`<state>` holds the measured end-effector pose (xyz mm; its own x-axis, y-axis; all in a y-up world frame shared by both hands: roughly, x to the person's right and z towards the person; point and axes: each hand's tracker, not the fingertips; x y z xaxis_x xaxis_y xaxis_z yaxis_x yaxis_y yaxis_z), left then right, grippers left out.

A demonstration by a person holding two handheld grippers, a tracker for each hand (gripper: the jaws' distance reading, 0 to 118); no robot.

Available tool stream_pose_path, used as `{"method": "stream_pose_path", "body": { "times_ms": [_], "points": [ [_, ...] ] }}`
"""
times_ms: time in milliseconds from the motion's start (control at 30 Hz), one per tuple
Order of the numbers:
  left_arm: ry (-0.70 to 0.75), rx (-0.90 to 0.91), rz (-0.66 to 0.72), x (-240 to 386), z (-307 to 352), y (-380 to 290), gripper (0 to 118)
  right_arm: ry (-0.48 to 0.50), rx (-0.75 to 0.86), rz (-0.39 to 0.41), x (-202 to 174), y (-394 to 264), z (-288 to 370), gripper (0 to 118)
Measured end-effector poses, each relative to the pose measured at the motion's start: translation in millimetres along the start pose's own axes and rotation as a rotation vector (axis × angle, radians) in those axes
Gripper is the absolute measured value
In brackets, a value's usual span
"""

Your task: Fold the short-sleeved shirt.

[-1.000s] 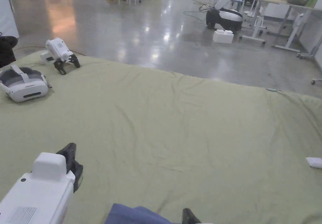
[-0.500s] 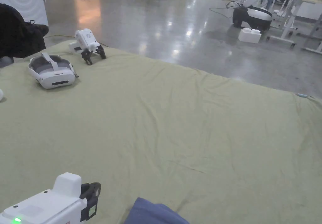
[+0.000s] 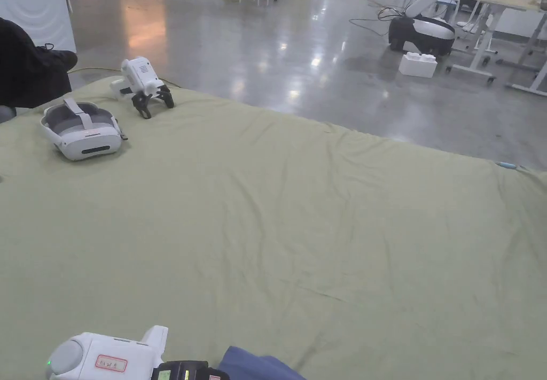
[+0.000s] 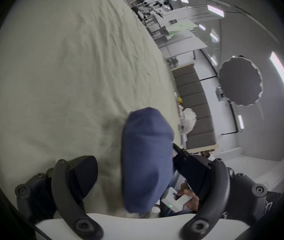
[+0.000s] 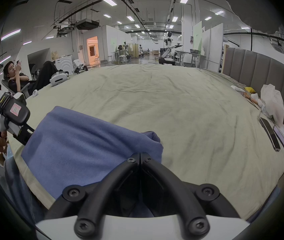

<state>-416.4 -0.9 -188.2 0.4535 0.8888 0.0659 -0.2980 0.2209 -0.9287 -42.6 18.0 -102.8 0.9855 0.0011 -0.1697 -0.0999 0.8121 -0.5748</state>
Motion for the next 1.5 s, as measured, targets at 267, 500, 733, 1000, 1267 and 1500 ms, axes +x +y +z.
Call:
{"method": "stream_pose_path", "body": {
  "times_ms": [267,500,733,1000,1267,1500],
  "points": [
    [-0.009,-0.086,-0.04,9.3,-48.1,6.8,65,0.0,-0.002,-0.002,0.8,-0.1,-0.6,0],
    [0.032,-0.042,-0.052,14.8,-37.1,-1.6,20,-0.003,0.013,0.022,-3.1,-3.1,-2.5,0],
    [0.065,0.01,-0.133,55.5,9.6,17.2,19,0.014,0.104,0.056,4.6,38.7,12.8,0],
    [0.282,0.149,-0.184,89.6,151.2,57.7,19,-0.035,0.275,0.049,62.5,133.0,28.8,0],
    [0.547,0.246,-0.097,82.4,265.7,85.5,19,-0.123,0.324,0.028,117.3,166.6,36.9,0],
    [0.658,0.285,-0.005,42.5,317.0,112.9,19,-0.181,0.313,-0.007,138.8,162.0,41.3,0]
  ]
}}
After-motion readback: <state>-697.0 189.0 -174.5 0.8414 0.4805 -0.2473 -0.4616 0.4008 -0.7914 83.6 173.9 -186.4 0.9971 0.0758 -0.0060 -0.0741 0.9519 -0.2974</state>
